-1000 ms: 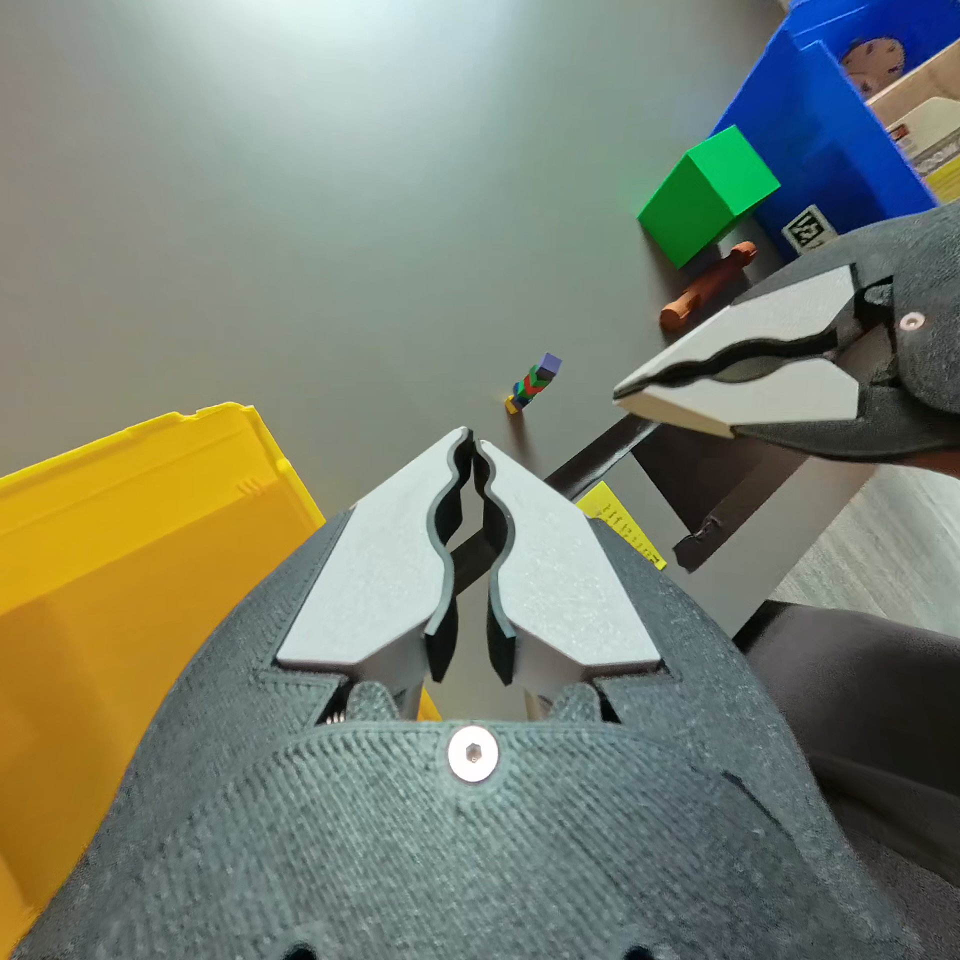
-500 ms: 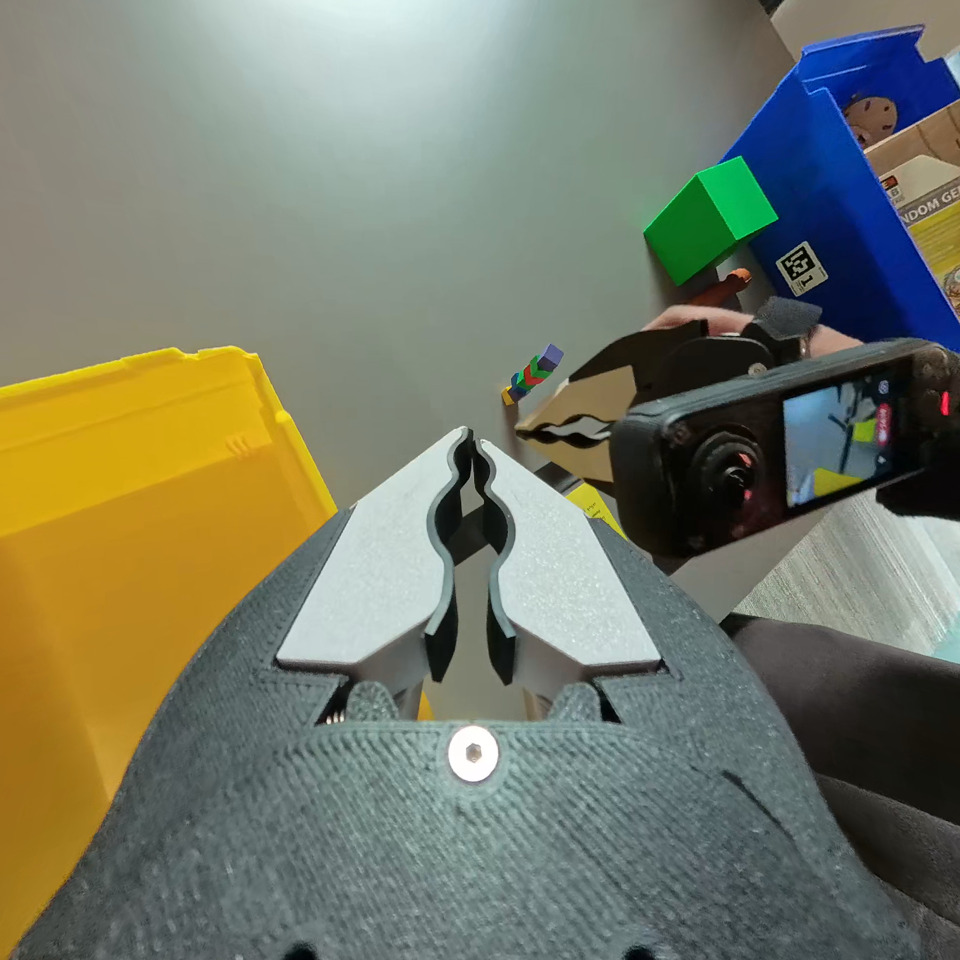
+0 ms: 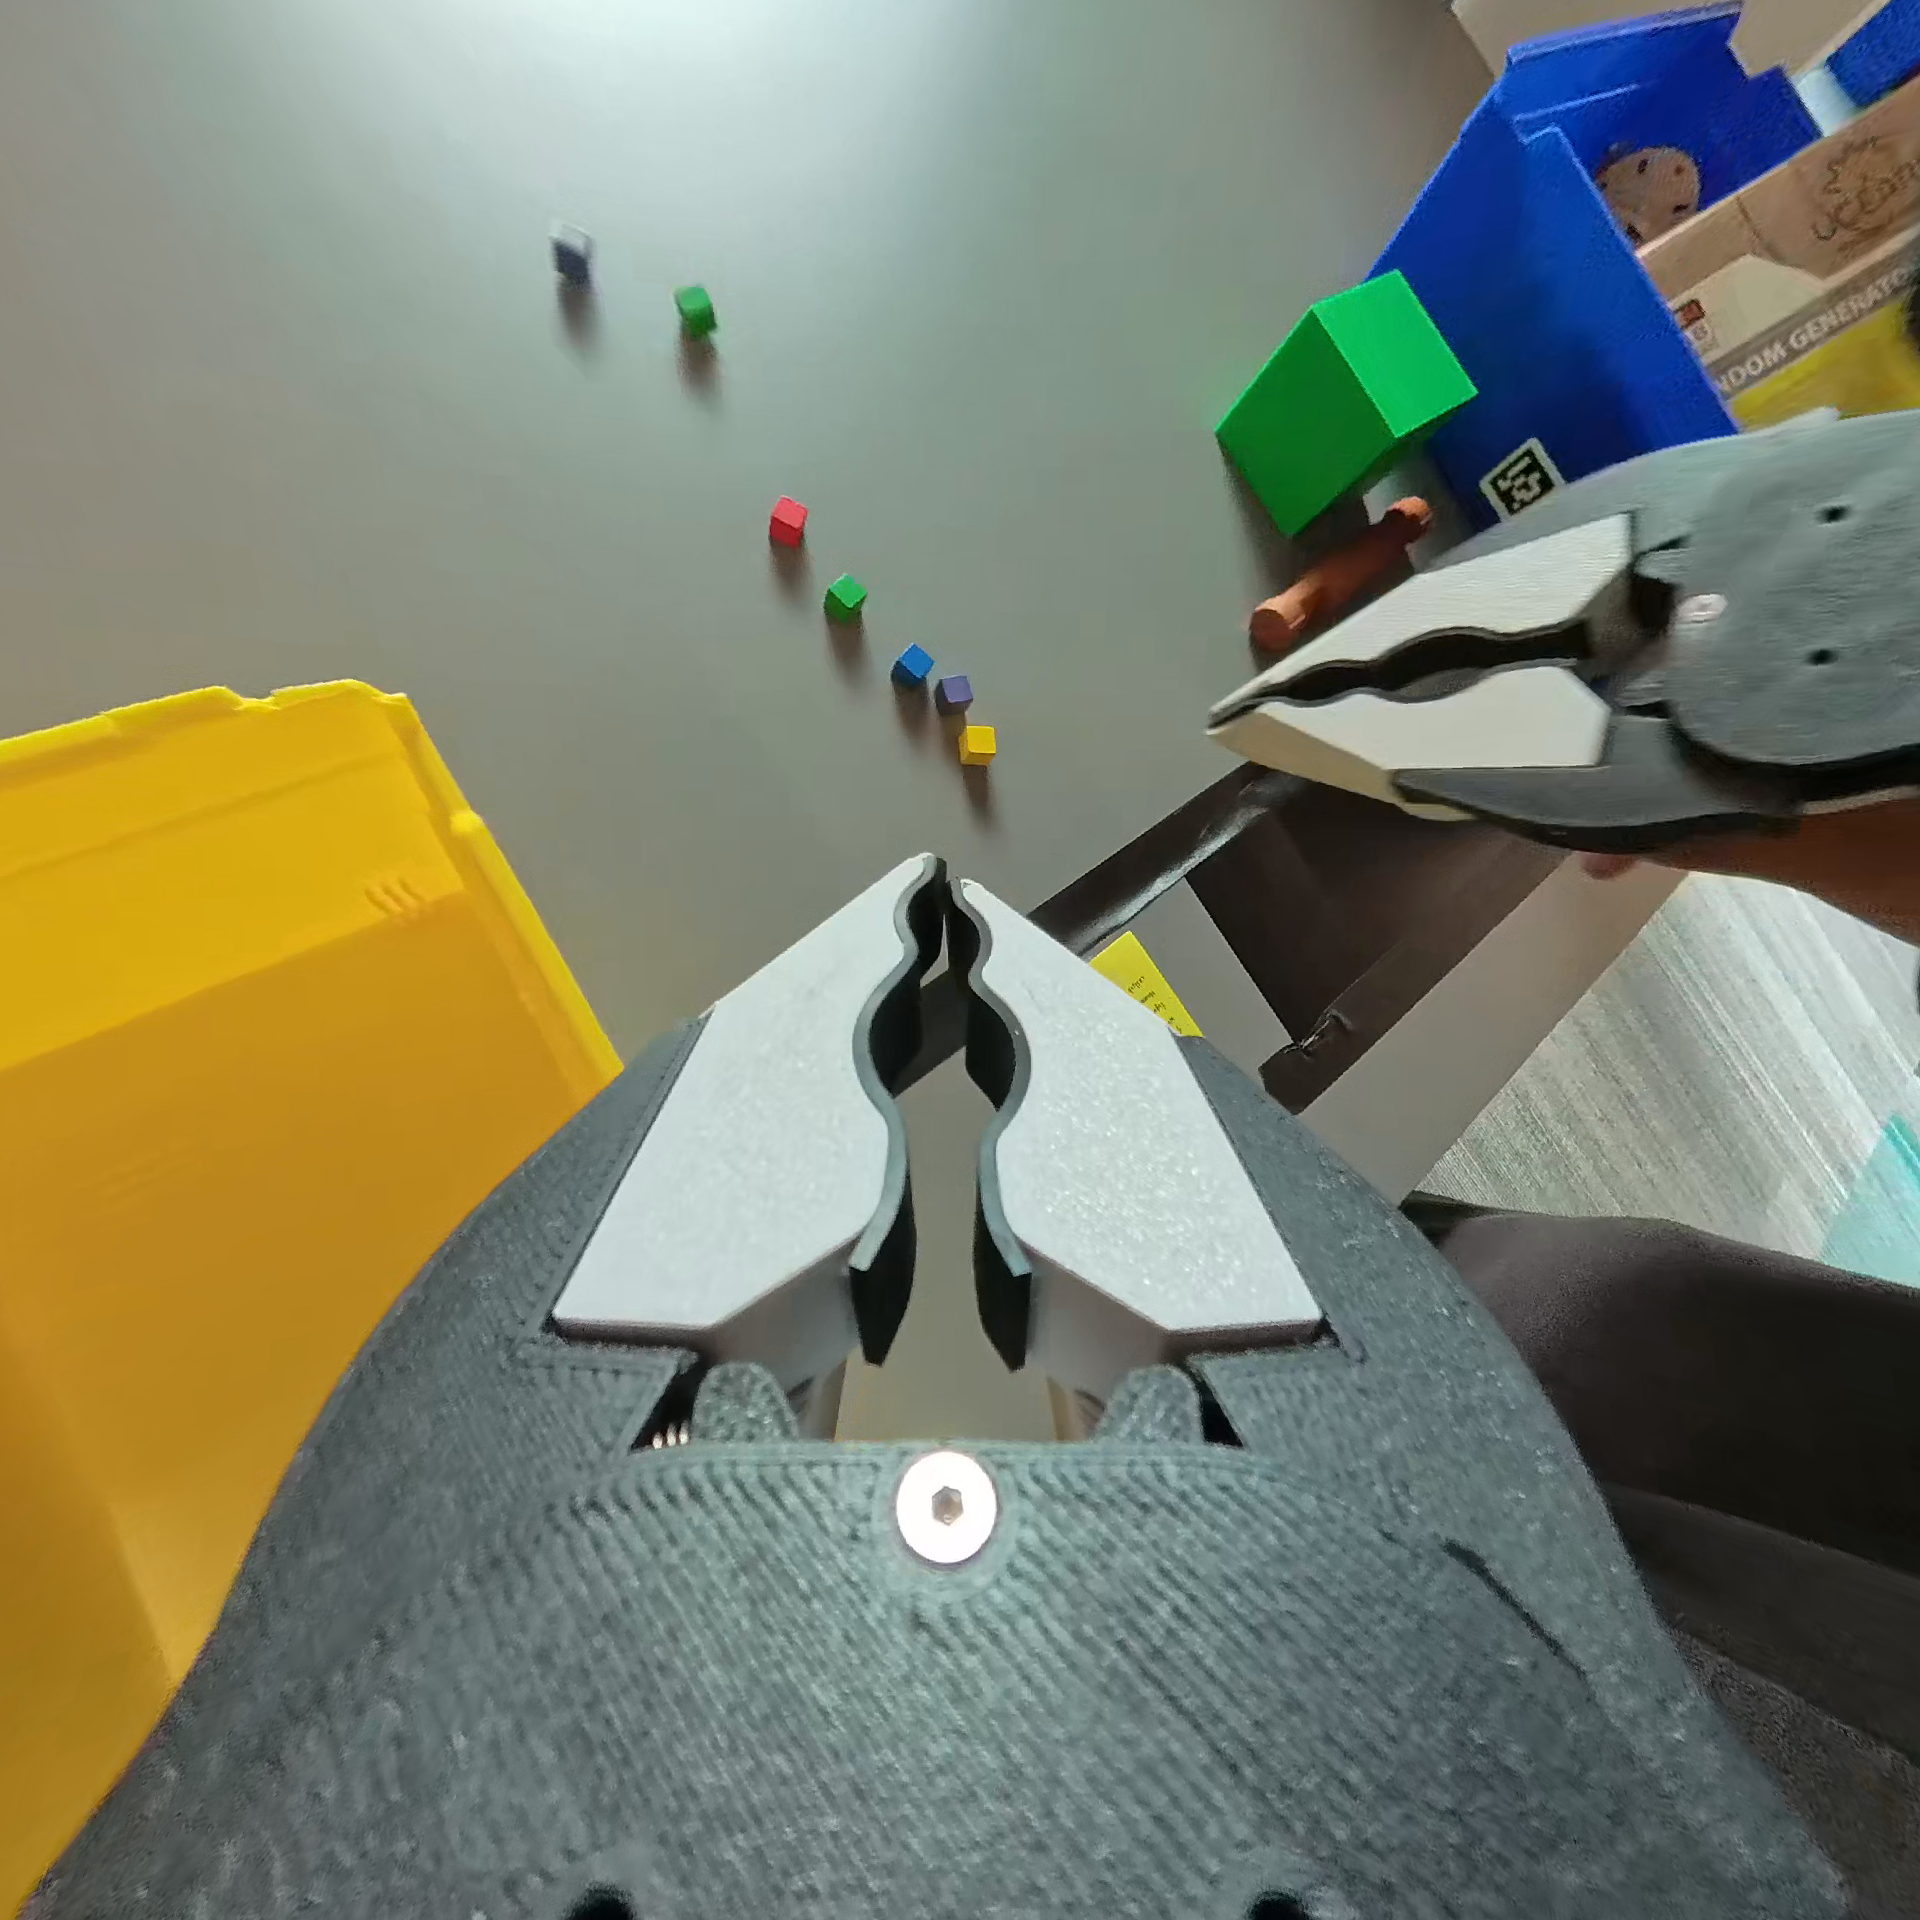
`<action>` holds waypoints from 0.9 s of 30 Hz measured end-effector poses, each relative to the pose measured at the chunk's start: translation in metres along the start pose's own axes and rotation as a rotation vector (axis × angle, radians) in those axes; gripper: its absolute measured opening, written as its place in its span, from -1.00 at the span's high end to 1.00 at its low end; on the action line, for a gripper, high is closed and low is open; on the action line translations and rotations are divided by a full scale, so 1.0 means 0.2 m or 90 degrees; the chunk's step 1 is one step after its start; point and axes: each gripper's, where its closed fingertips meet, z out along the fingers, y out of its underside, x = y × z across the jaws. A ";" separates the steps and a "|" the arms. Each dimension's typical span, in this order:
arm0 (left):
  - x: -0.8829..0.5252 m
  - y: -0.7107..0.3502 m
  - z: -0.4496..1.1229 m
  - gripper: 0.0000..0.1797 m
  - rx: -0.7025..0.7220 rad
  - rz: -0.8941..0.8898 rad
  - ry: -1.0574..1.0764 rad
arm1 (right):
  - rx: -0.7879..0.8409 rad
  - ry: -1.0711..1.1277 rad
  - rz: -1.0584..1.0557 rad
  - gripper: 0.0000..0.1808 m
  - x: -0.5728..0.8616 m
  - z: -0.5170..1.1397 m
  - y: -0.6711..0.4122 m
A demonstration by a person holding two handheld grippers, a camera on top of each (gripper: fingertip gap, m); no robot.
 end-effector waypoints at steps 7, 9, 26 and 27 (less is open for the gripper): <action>0.12 0.00 0.04 1.00 -0.018 0.054 0.004 | 0.096 0.011 0.116 1.00 0.02 -0.27 0.15; 0.17 -0.02 0.03 1.00 -0.015 0.070 0.007 | 0.129 0.042 0.118 1.00 0.07 -0.30 0.14; 0.26 -0.08 -0.14 0.79 0.098 0.062 -0.274 | 0.308 0.028 -0.042 0.83 0.12 -0.45 0.09; 0.29 -0.08 -0.10 0.66 0.101 0.059 -0.254 | 0.323 0.040 -0.042 0.77 0.13 -0.44 0.07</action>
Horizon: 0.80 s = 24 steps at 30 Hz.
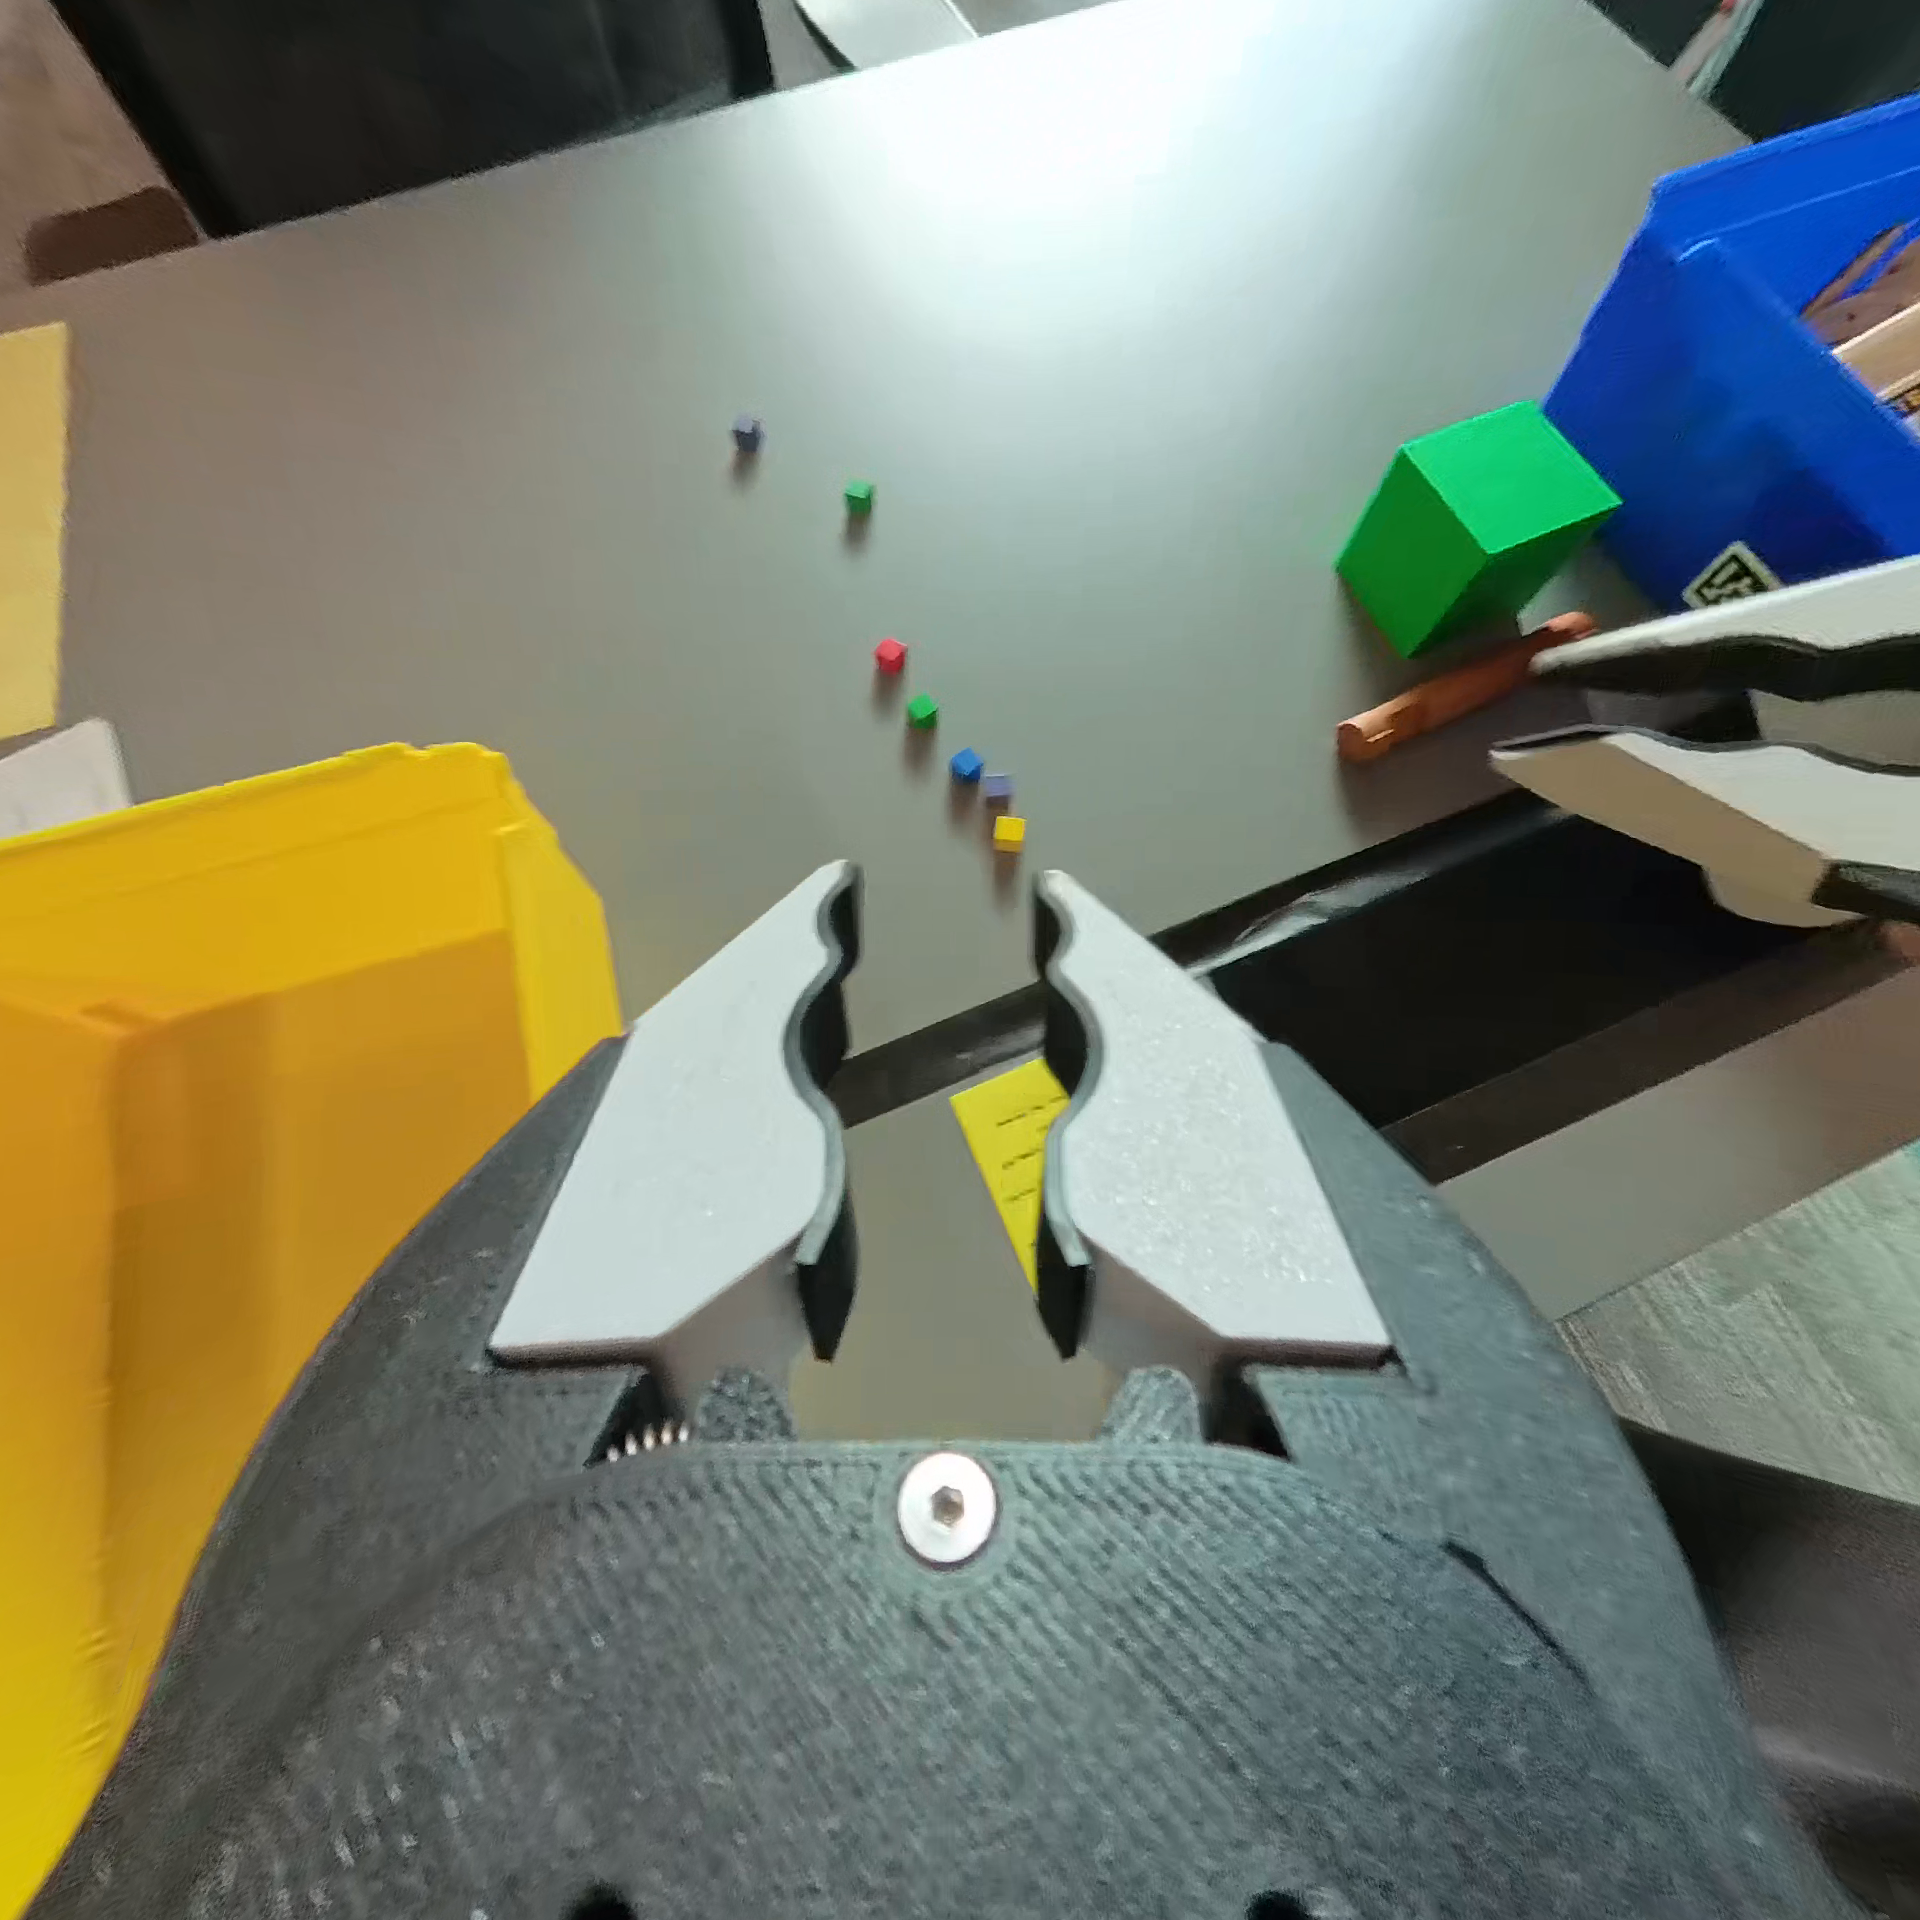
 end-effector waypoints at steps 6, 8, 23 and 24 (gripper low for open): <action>0.13 0.12 0.30 0.34 -0.071 0.031 0.104 | -0.030 -0.028 -0.044 0.53 -0.02 0.15 -0.12; 0.15 0.14 0.42 0.34 -0.087 0.018 0.144 | -0.050 -0.018 -0.033 0.52 0.00 0.18 -0.15; 0.02 0.30 0.74 1.00 -0.174 -0.026 0.203 | -0.174 -0.029 0.061 0.61 -0.03 0.37 0.05; 0.00 0.31 0.73 1.00 -0.180 -0.027 0.196 | -0.181 -0.042 0.058 0.61 -0.03 0.42 0.07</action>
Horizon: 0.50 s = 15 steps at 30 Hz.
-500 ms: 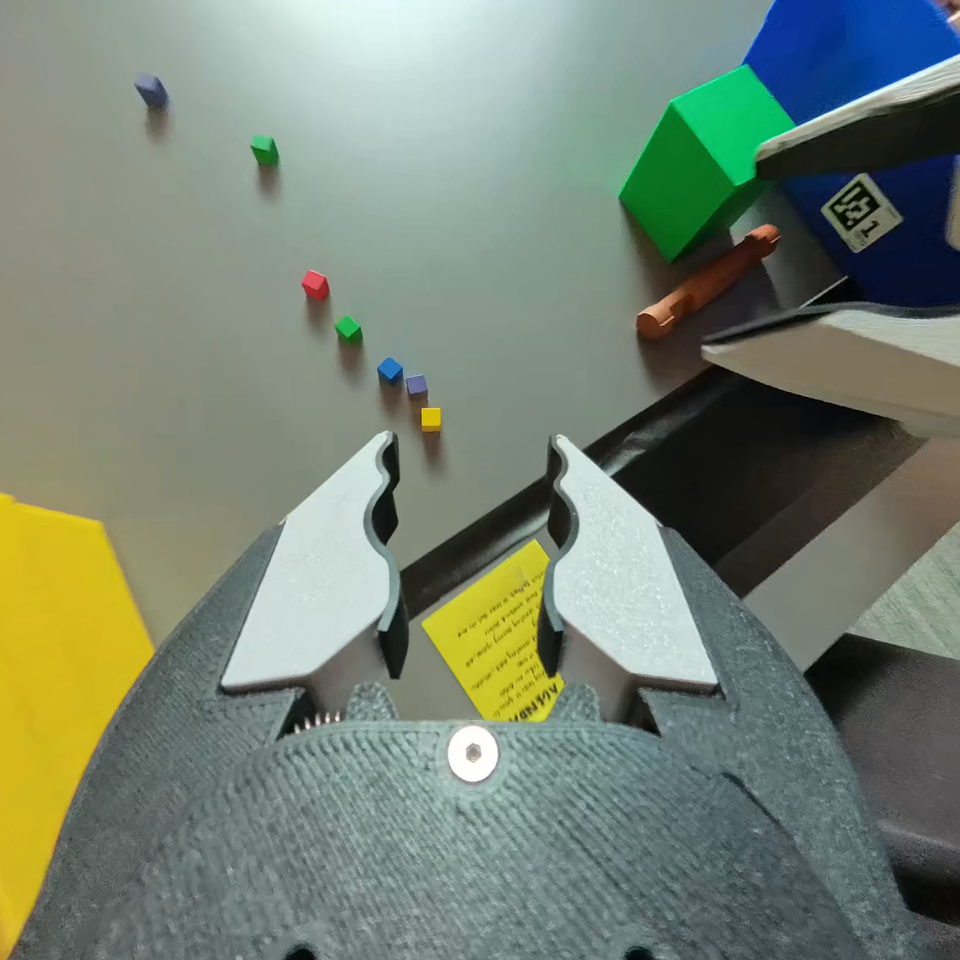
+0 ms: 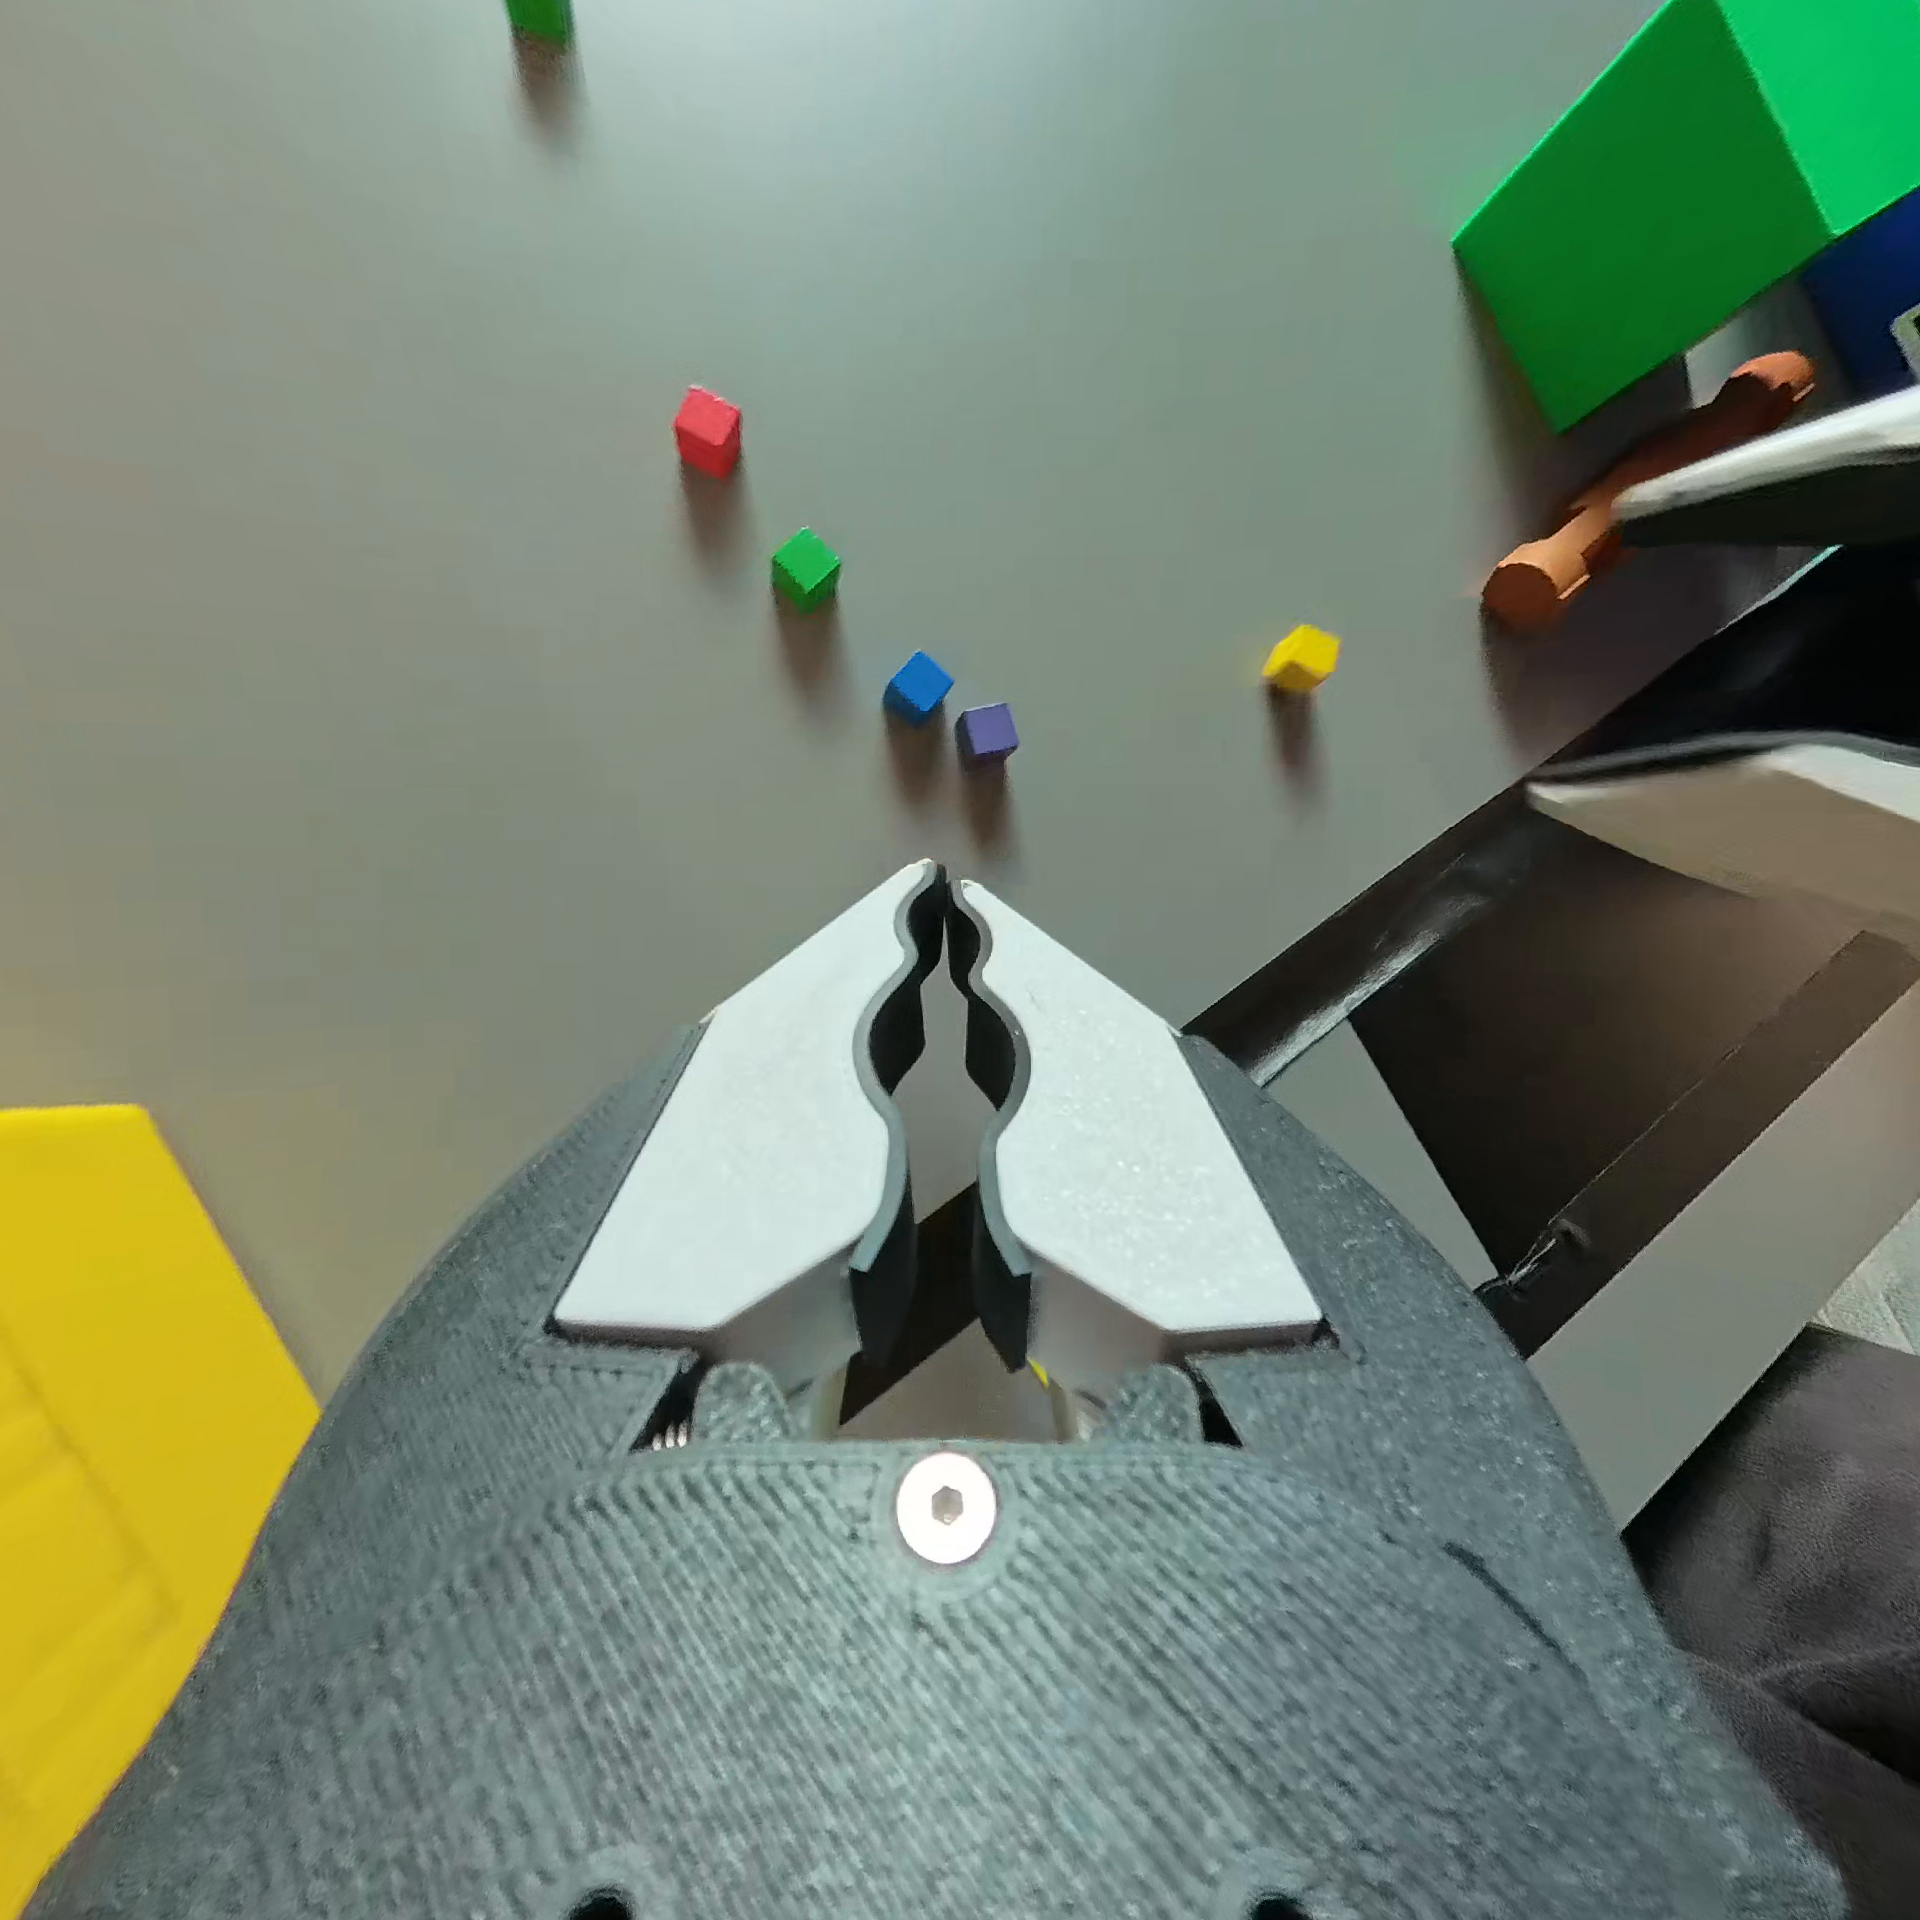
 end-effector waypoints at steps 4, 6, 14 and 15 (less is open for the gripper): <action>-0.03 0.02 -0.03 1.00 -0.020 0.007 -0.012 | -0.060 -0.043 -0.002 0.62 0.05 0.22 0.11; -0.02 0.02 -0.04 1.00 -0.027 0.024 -0.016 | -0.074 -0.058 0.041 0.61 0.07 0.25 0.15; 0.08 -0.03 0.15 0.67 -0.034 0.013 -0.027 | -0.081 -0.026 0.080 0.67 0.22 0.09 0.30; 0.07 -0.04 0.17 0.65 -0.035 0.014 -0.033 | -0.084 -0.031 0.074 0.68 0.22 0.09 0.30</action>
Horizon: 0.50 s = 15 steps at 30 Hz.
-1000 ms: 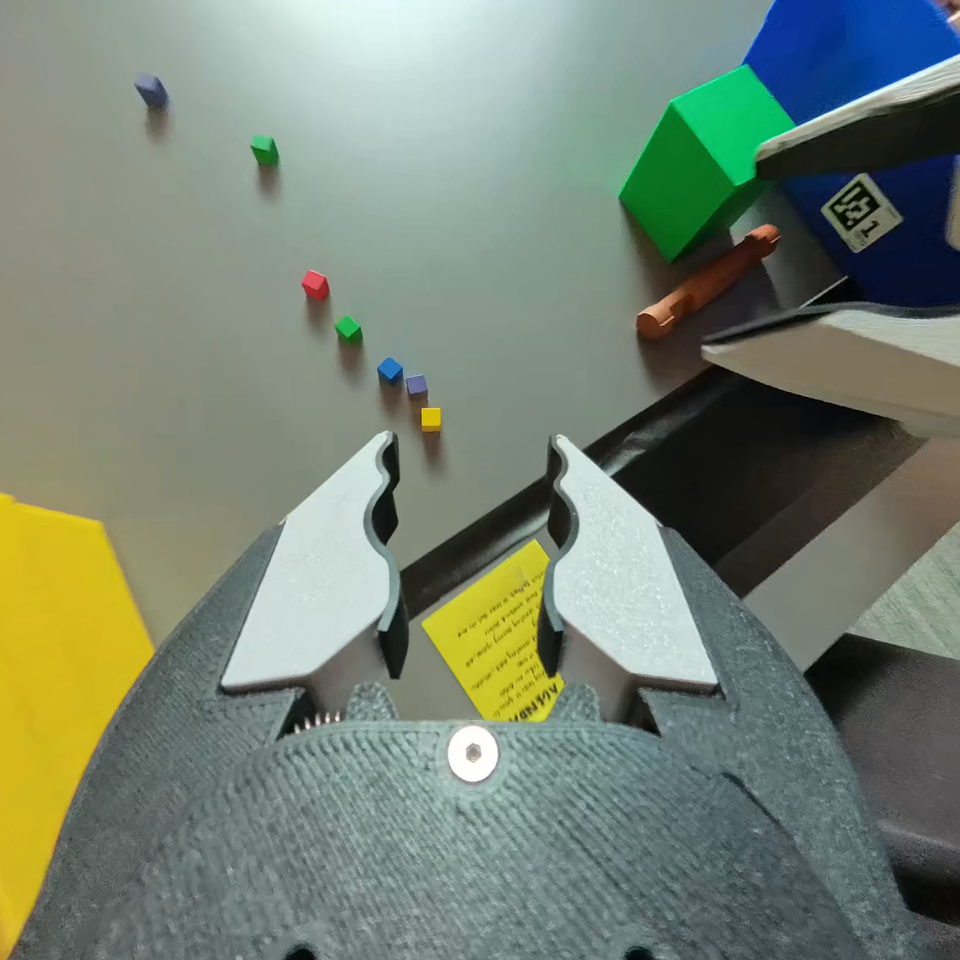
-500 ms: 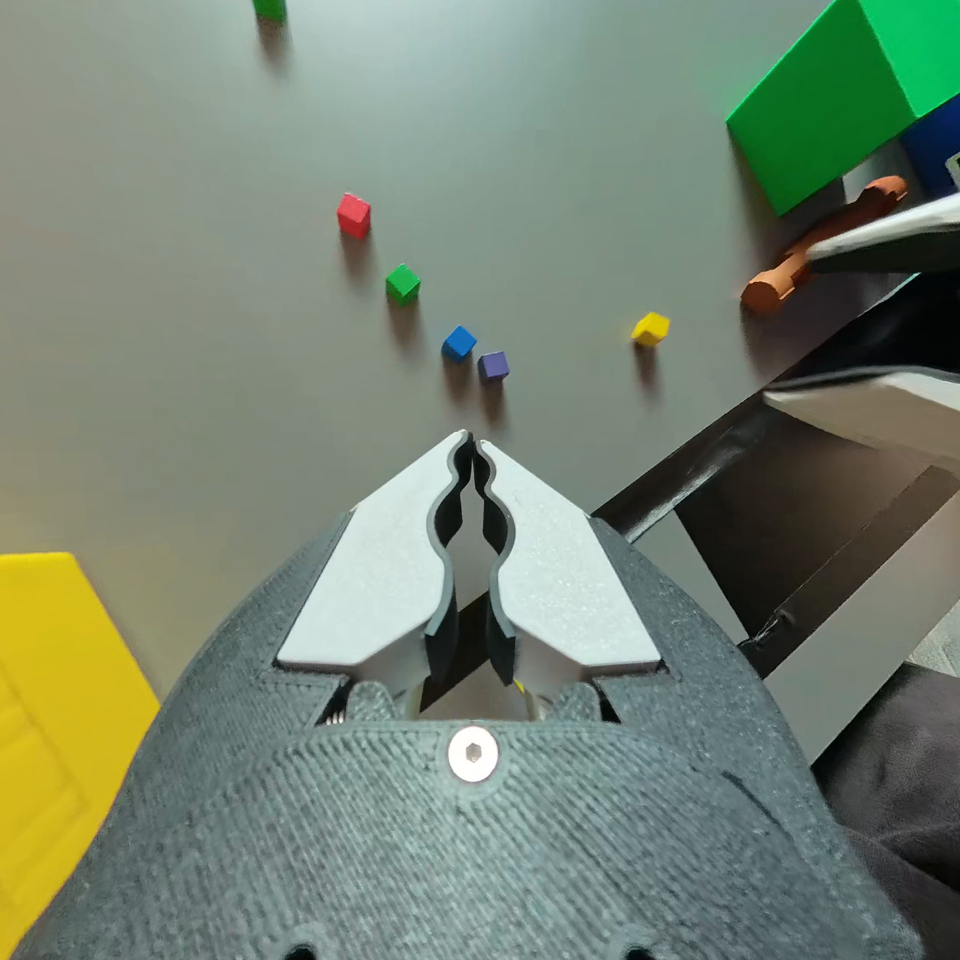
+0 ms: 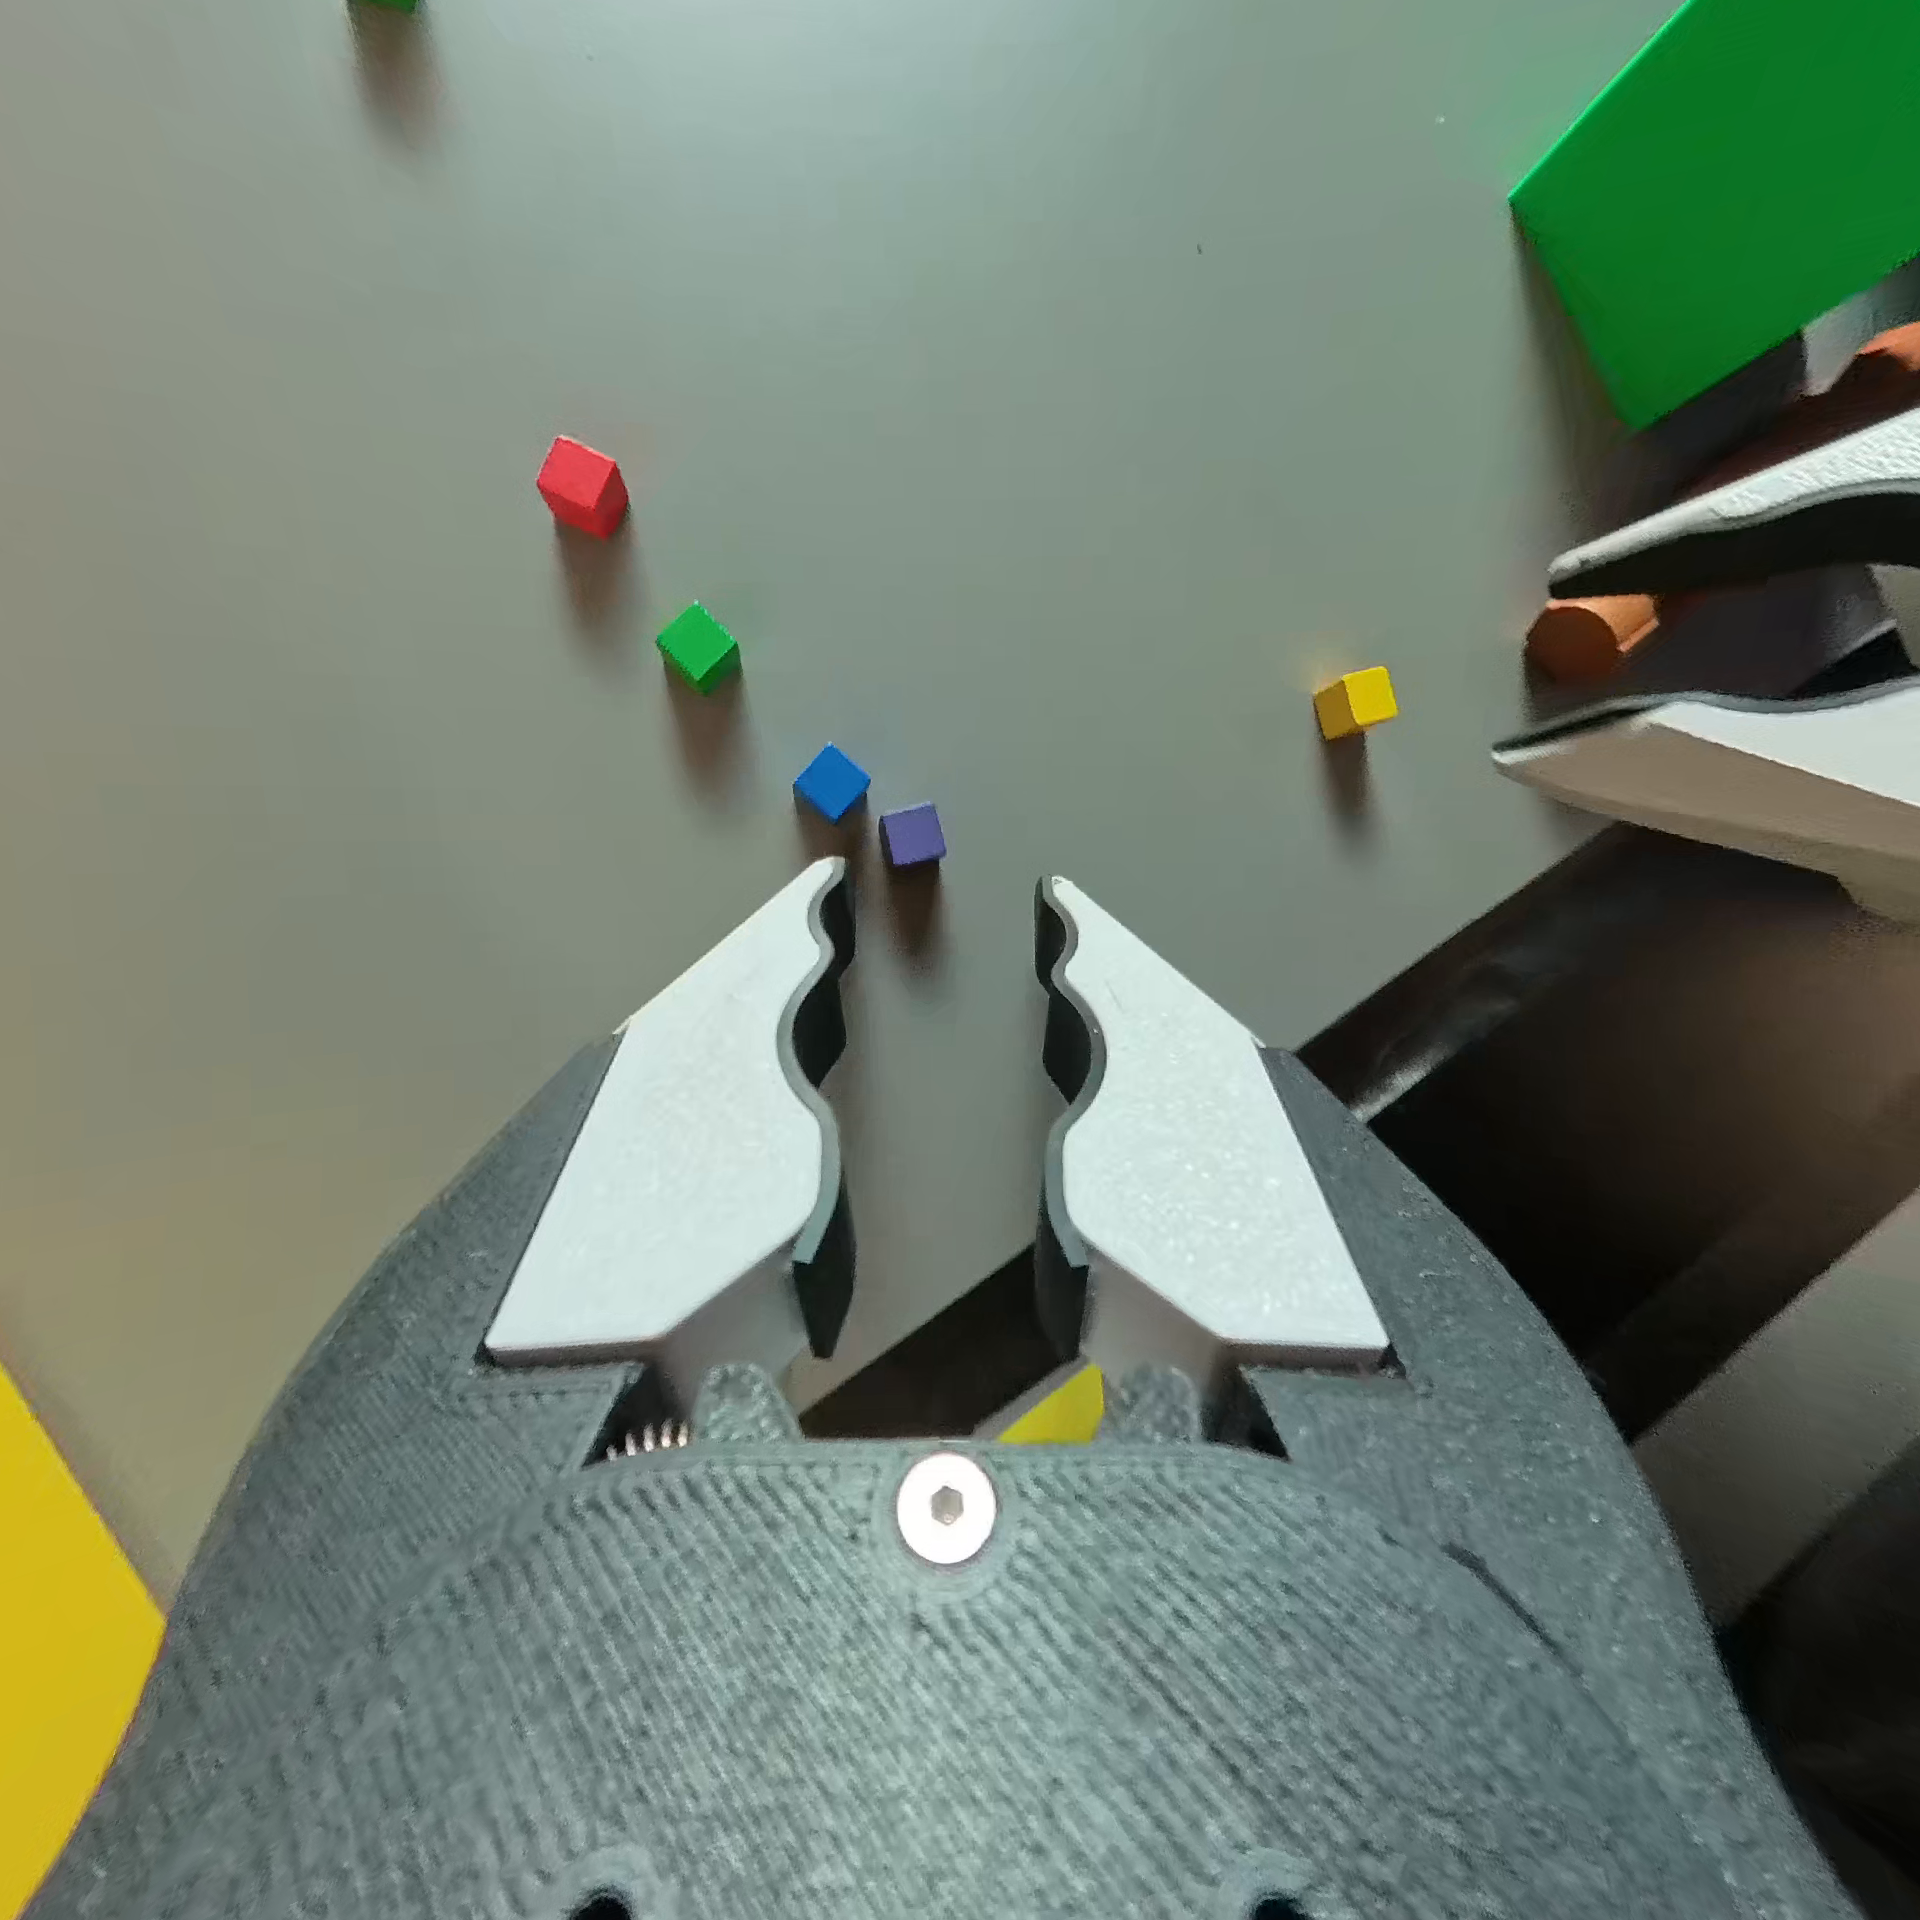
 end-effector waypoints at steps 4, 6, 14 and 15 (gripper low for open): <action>-0.05 -0.06 0.05 0.84 0.006 0.029 -0.047 | -0.010 -0.012 -0.023 0.69 -0.01 0.04 -0.01; -0.03 -0.07 0.05 0.92 -0.002 0.034 -0.027 | -0.018 -0.018 -0.025 0.69 -0.02 0.08 0.00; 0.08 -0.03 -0.02 0.92 0.003 0.112 0.055 | -0.040 -0.042 -0.036 0.74 -0.05 0.13 0.06; 0.11 -0.02 -0.02 0.91 -0.001 0.133 0.070 | -0.040 -0.040 -0.037 0.74 -0.04 0.14 0.06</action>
